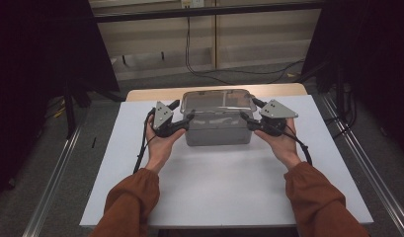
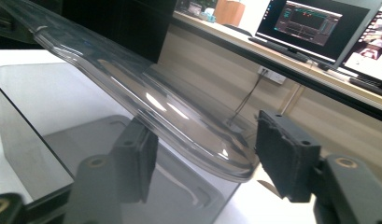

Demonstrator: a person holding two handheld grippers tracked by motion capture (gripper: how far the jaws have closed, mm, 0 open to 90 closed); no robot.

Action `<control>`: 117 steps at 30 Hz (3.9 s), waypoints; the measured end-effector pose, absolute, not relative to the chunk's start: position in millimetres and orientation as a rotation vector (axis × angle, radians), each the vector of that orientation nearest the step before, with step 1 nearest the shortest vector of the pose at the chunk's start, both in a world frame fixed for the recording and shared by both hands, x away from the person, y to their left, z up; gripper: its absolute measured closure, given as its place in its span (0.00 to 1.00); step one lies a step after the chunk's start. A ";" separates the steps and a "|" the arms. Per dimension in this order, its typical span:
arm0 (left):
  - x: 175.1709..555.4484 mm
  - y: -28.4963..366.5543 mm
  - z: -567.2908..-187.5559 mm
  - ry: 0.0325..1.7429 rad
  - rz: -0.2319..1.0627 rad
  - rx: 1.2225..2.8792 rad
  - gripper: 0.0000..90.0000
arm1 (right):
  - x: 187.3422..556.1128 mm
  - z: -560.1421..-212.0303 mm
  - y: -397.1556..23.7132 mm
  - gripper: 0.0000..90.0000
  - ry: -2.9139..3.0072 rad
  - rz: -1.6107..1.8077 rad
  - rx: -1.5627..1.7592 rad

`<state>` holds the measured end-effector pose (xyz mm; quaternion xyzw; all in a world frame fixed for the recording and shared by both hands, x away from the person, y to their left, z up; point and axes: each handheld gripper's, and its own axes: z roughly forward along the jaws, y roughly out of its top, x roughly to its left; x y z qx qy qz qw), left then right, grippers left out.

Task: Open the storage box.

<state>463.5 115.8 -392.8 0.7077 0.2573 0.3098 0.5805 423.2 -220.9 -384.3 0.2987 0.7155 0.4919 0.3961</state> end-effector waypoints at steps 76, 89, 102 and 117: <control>520.1 114.1 -363.7 0.599 0.772 1.639 0.70 | 478.1 -347.1 -239.8 0.64 1.702 1.424 0.828; 525.3 113.1 -359.5 0.591 0.781 1.649 0.74 | 499.4 -356.8 -243.0 0.59 1.722 1.414 0.853; 532.7 113.7 -359.4 0.606 0.783 1.642 0.77 | 513.7 -365.8 -244.6 0.65 1.729 1.404 0.876; 546.5 112.0 -364.2 0.628 0.786 1.653 0.78 | 525.1 -369.7 -244.1 0.73 1.739 1.407 0.877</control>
